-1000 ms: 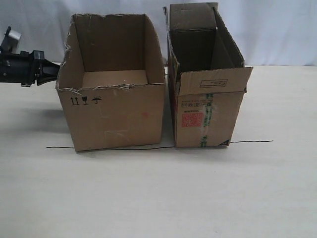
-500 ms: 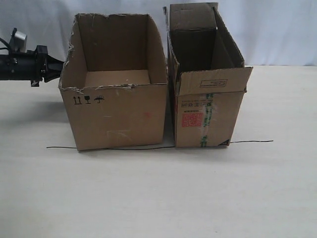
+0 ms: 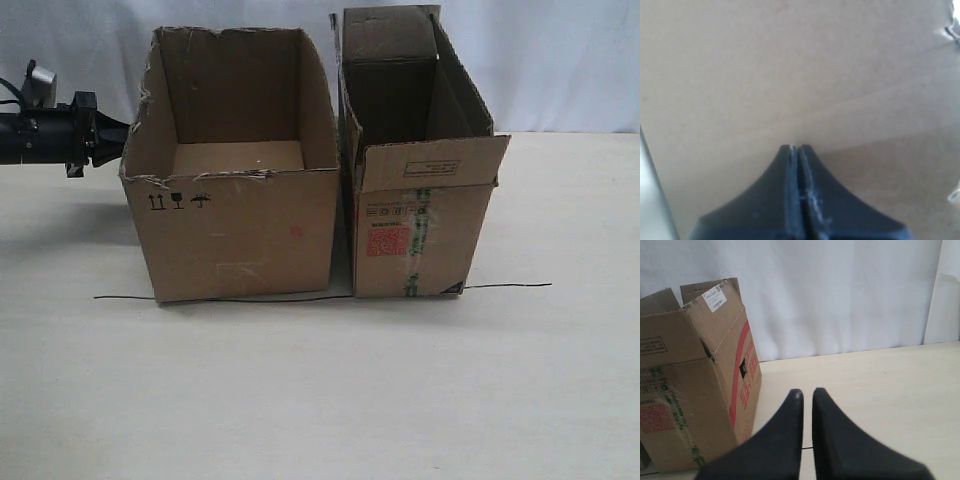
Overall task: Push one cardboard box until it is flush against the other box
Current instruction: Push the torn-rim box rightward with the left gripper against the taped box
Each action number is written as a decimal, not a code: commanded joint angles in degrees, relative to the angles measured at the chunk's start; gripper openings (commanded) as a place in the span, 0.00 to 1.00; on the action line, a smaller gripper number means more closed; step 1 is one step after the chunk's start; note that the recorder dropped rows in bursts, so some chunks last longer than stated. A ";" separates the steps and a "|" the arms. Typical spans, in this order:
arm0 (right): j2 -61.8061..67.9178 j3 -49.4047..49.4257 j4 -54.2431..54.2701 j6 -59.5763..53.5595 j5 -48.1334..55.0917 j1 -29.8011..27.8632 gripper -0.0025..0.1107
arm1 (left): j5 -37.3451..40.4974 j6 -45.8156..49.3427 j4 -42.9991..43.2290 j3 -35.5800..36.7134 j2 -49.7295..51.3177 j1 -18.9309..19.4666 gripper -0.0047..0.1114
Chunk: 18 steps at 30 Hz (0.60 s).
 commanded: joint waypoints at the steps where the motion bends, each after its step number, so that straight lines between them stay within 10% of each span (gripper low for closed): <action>1: -0.24 0.27 0.09 0.13 0.20 -0.10 0.07 | 0.99 -0.10 -1.68 -0.44 0.24 -0.11 0.04; 18: -0.24 0.27 0.09 0.13 0.20 -0.10 0.07 | 0.99 0.00 -1.79 -0.44 0.24 -4.47 0.04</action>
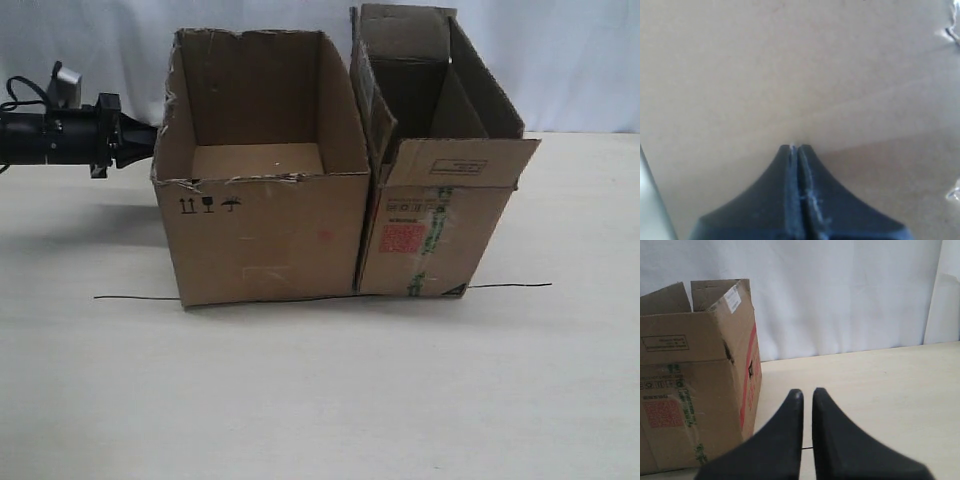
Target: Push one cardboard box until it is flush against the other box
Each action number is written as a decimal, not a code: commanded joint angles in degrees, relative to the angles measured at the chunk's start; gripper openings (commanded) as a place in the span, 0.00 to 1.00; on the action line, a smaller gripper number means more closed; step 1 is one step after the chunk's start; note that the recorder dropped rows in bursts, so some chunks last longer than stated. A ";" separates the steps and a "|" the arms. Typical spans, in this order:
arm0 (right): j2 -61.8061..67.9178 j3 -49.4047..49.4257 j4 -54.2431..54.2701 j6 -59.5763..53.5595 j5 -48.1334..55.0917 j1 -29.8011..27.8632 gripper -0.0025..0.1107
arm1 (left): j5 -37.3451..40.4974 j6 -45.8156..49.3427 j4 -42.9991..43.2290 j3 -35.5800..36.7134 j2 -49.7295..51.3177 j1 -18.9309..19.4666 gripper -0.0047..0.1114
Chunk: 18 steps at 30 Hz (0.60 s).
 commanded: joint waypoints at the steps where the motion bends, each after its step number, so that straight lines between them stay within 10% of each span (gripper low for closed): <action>1: -0.24 0.27 0.09 0.13 0.20 -0.10 0.07 | 0.96 0.00 -0.69 -0.44 0.01 -0.86 0.04; 18: -0.24 0.27 0.09 0.13 0.20 -0.10 0.07 | 0.96 -0.09 4.92 -0.44 -9.03 6.51 0.04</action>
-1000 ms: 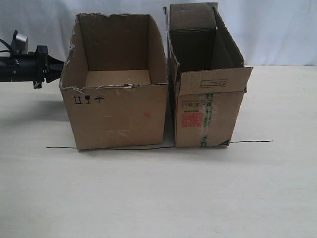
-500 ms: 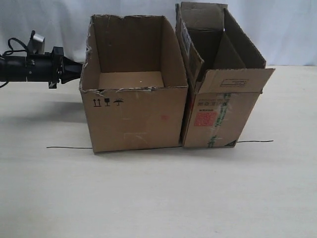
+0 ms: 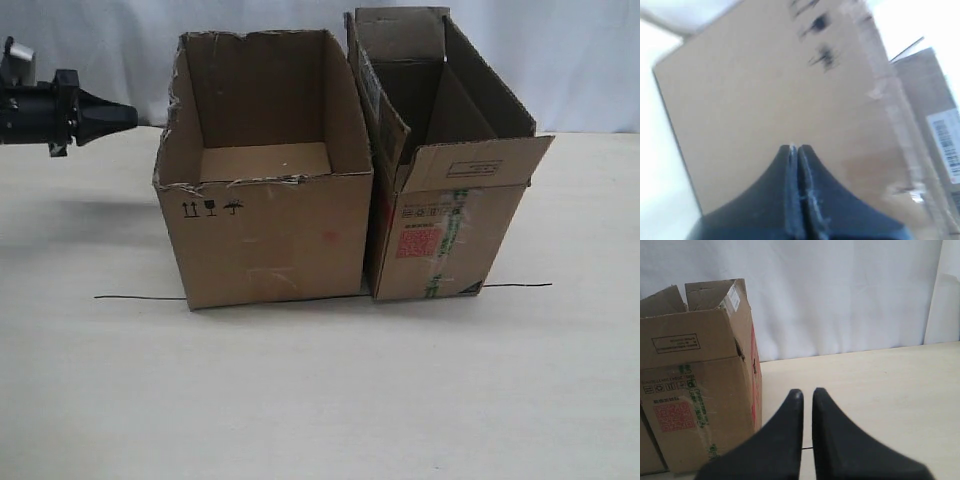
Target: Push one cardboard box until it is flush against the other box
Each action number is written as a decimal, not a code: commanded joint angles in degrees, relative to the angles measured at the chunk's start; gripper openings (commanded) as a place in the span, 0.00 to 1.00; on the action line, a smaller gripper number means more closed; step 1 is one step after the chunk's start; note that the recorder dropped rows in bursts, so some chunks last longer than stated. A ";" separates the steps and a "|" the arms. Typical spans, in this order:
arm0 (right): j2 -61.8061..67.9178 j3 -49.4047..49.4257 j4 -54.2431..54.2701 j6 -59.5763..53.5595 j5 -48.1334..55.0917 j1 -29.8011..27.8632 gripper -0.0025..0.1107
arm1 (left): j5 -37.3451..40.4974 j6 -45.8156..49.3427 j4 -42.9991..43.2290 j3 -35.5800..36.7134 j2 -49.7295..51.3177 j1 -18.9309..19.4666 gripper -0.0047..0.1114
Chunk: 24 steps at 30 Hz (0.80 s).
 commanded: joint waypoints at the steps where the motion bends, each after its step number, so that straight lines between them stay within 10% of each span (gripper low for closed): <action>1: -0.24 0.27 0.09 0.13 0.20 -0.10 0.07 | 0.76 -0.18 7.11 -0.44 -6.60 1.58 0.04; 8: -0.24 0.27 0.09 0.13 0.20 -0.10 0.07 | -3.55 -0.84 17.66 8.79 -25.09 1.70 0.04; 14: -0.24 0.27 0.09 0.13 0.20 -0.10 0.07 | -35.60 13.66 1.73 44.78 -62.59 -2.12 0.04; 19: -0.24 0.27 0.09 0.13 0.20 -0.10 0.07 | -46.87 19.05 -1.22 60.93 -89.20 -12.86 0.04; 24: -0.24 0.27 0.09 0.13 0.20 -0.10 0.07 | -48.40 17.47 -1.24 75.19 -108.44 -13.70 0.04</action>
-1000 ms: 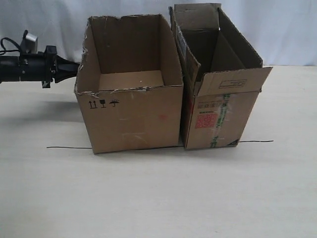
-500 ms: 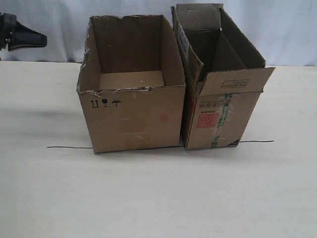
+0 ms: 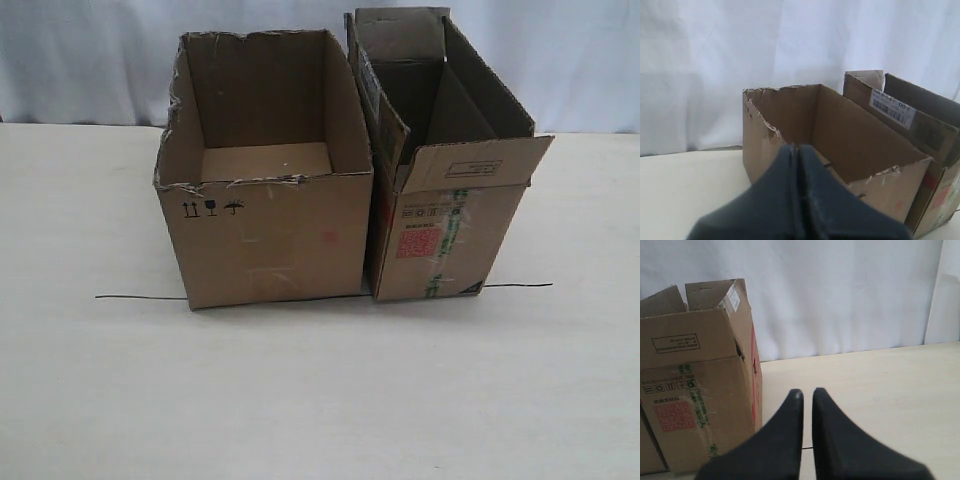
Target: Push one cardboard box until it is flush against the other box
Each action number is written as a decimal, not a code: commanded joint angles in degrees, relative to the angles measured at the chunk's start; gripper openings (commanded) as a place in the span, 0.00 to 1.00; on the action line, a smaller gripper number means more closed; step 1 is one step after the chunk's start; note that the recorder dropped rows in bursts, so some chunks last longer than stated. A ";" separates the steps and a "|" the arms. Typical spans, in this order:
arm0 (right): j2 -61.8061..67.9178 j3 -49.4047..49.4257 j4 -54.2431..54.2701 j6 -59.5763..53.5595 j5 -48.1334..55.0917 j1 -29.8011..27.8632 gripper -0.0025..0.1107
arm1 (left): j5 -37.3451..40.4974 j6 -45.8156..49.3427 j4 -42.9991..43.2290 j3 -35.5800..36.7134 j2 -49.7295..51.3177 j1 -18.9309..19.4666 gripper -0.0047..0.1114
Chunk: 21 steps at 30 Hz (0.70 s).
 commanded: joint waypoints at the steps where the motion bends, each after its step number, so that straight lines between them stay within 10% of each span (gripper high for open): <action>1: -0.24 0.27 0.09 0.13 0.20 -0.10 0.07 | -1.36 -1.13 -0.52 9.46 -10.87 -0.48 0.04; 21: -0.24 0.27 0.09 0.13 0.20 -0.10 0.07 | -0.49 -1.38 -0.64 16.68 -13.96 -0.48 0.04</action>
